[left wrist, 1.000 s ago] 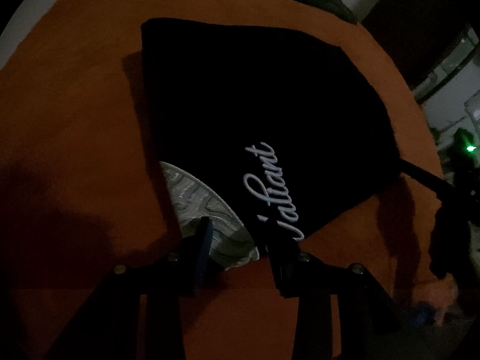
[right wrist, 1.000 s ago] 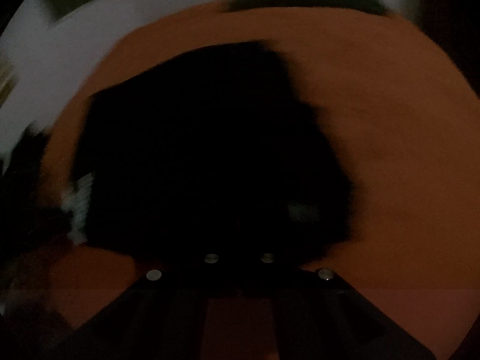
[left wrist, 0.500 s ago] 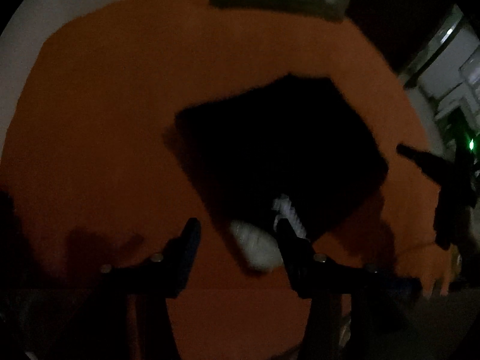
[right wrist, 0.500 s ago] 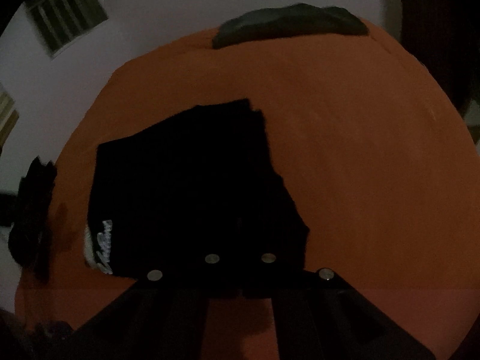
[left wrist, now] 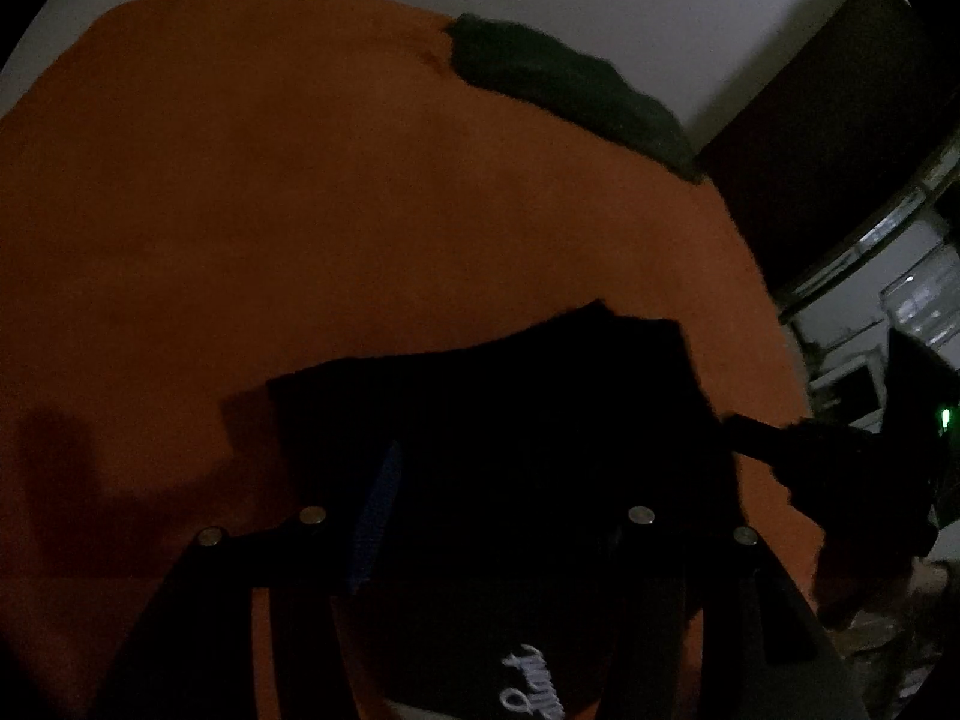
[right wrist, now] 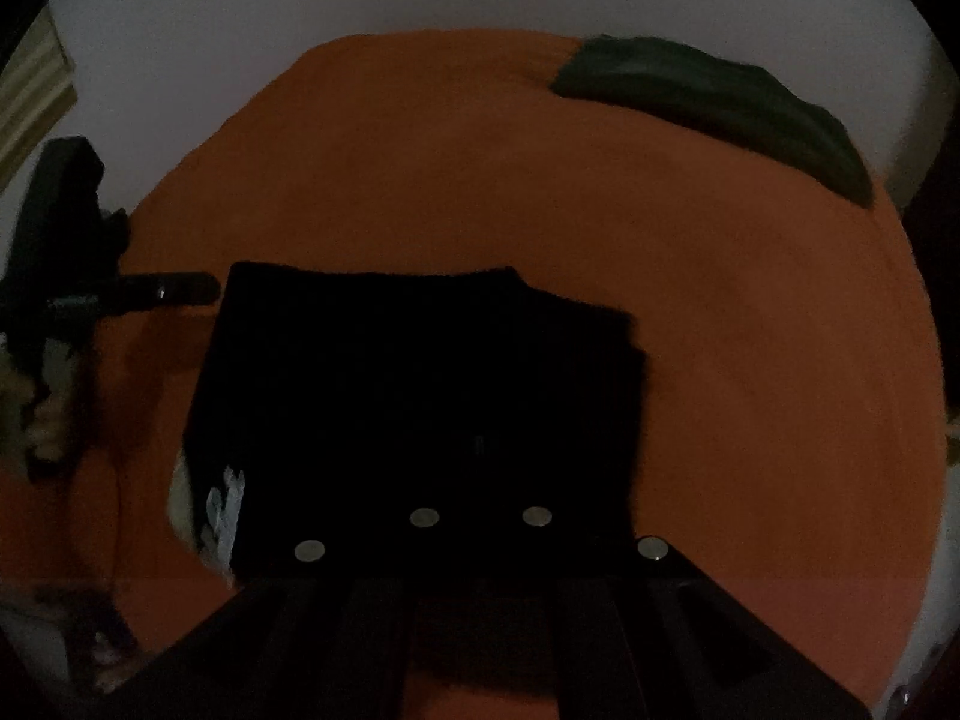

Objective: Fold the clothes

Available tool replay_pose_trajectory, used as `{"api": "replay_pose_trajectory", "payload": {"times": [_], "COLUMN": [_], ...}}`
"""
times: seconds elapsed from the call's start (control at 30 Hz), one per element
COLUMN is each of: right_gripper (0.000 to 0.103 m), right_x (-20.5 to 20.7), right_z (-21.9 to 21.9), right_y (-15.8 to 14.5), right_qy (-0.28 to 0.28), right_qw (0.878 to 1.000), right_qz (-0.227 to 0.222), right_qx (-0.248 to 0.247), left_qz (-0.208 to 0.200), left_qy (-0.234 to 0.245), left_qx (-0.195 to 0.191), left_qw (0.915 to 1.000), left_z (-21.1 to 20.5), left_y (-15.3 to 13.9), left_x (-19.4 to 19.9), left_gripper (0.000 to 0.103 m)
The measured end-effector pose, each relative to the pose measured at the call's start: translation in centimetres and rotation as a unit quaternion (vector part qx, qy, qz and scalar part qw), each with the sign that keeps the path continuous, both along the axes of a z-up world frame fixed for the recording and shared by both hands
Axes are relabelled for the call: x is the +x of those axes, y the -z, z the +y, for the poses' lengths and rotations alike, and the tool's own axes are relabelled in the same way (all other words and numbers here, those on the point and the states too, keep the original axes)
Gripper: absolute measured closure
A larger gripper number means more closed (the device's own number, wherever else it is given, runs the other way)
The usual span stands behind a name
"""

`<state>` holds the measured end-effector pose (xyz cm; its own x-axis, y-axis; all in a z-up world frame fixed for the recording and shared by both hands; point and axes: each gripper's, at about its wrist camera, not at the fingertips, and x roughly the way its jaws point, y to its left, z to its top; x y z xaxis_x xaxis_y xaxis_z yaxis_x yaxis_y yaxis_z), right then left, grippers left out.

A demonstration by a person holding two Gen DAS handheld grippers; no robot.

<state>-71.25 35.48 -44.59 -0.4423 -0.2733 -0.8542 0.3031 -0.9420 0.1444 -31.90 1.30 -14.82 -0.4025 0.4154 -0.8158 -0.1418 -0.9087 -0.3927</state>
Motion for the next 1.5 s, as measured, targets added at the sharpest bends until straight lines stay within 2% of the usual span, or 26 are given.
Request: {"api": "replay_pose_trajectory", "payload": {"times": [0.07,0.17,0.27,0.33,0.4,0.47,0.5,0.57,0.6,0.67,0.77,0.9,1.0,1.1,1.17,1.23,1.33,1.37,1.43,1.5], "right_gripper": [0.103,0.103,0.103,0.103,0.103,0.103,0.103,0.103,0.102,0.102,0.102,0.102,0.102,0.102,0.102,0.102,0.102,0.101,0.098,0.097], "right_x": [-2.0,-4.9,-7.8,-9.3,-10.1,-10.3,-10.3,-8.9,-8.1,-5.3,-0.4,4.4,6.6,6.5,6.2,6.0,6.7,7.2,7.9,9.0], "right_z": [-1.7,-2.9,-3.4,-1.6,1.1,3.3,4.4,5.3,5.6,5.1,2.7,-1.2,-3.1,-1.5,1.5,4.7,7.7,8.4,8.2,5.8], "right_y": [2.5,4.8,7.0,8.1,8.8,9.0,9.1,7.5,6.6,4.6,3.1,4.2,6.0,7.7,7.9,7.9,7.2,6.7,5.8,5.1], "right_qy": [0.021,0.048,0.076,0.113,0.166,0.194,0.207,0.212,0.214,0.190,0.134,0.062,0.030,0.069,0.128,0.187,0.223,0.229,0.217,0.165], "right_qw": [0.999,0.998,0.997,0.993,0.986,0.981,0.978,0.976,0.976,0.979,0.986,0.993,0.997,0.997,0.992,0.982,0.975,0.973,0.973,0.981], "right_qz": [-0.008,0.004,0.018,0.025,0.029,0.020,0.015,0.030,0.038,0.049,0.042,0.011,0.003,-0.009,-0.004,0.005,0.009,0.005,0.007,0.008], "right_qx": [-0.037,-0.037,-0.020,-0.002,0.009,-0.006,-0.014,-0.023,-0.027,-0.054,-0.087,-0.105,-0.075,-0.038,-0.022,-0.003,-0.001,-0.017,-0.072,-0.097], "left_qz": [-0.015,-0.041,-0.061,-0.067,-0.059,-0.051,-0.047,-0.039,-0.026,0.002,0.022,-0.006,-0.038,-0.050,-0.043,-0.020,-0.043,-0.052,-0.068,-0.085], "left_qy": [-0.012,-0.051,-0.088,-0.083,-0.076,-0.069,-0.068,-0.066,-0.061,-0.047,-0.036,-0.049,-0.053,-0.065,-0.075,-0.089,-0.065,-0.056,-0.039,-0.022], "left_qx": [-0.016,-0.040,-0.002,0.008,-0.003,-0.021,-0.013,0.003,-0.002,-0.016,-0.040,-0.049,-0.050,-0.047,-0.044,-0.061,-0.009,0.008,0.044,0.079], "left_qw": [0.9997,0.9971,0.9942,0.9943,0.9954,0.9961,0.9965,0.9970,0.9978,0.9988,0.9983,0.9976,0.9966,0.9955,0.9953,0.9940,0.9969,0.9971,0.9959,0.9930], "left_z": [0.0,-0.6,-2.4,-2.5,-2.1,-1.5,-1.6,-1.8,-1.8,-1.8,-2.2,-2.8,-3.0,-2.9,-3.0,-3.2,-2.5,-2.3,-1.8,-1.3], "left_y": [1.4,4.3,6.7,7.2,7.1,6.5,5.8,4.3,3.4,1.5,0.4,2.4,4.9,6.5,5.9,4.5,3.1,2.7,1.8,0.9], "left_x": [0.0,-1.2,-2.6,-3.4,-3.7,-3.7,-3.4,-2.9,-2.4,-1.5,-1.5,-3.9,-5.9,-7.0,-6.8,-6.4,-4.2,-3.5,-2.0,-0.6], "left_gripper": [0.049,0.049,0.049,0.049,0.049,0.049,0.049,0.049,0.049,0.048,0.045,0.044,0.045,0.042,0.042,0.042,0.042,0.042,0.042,0.042]}}
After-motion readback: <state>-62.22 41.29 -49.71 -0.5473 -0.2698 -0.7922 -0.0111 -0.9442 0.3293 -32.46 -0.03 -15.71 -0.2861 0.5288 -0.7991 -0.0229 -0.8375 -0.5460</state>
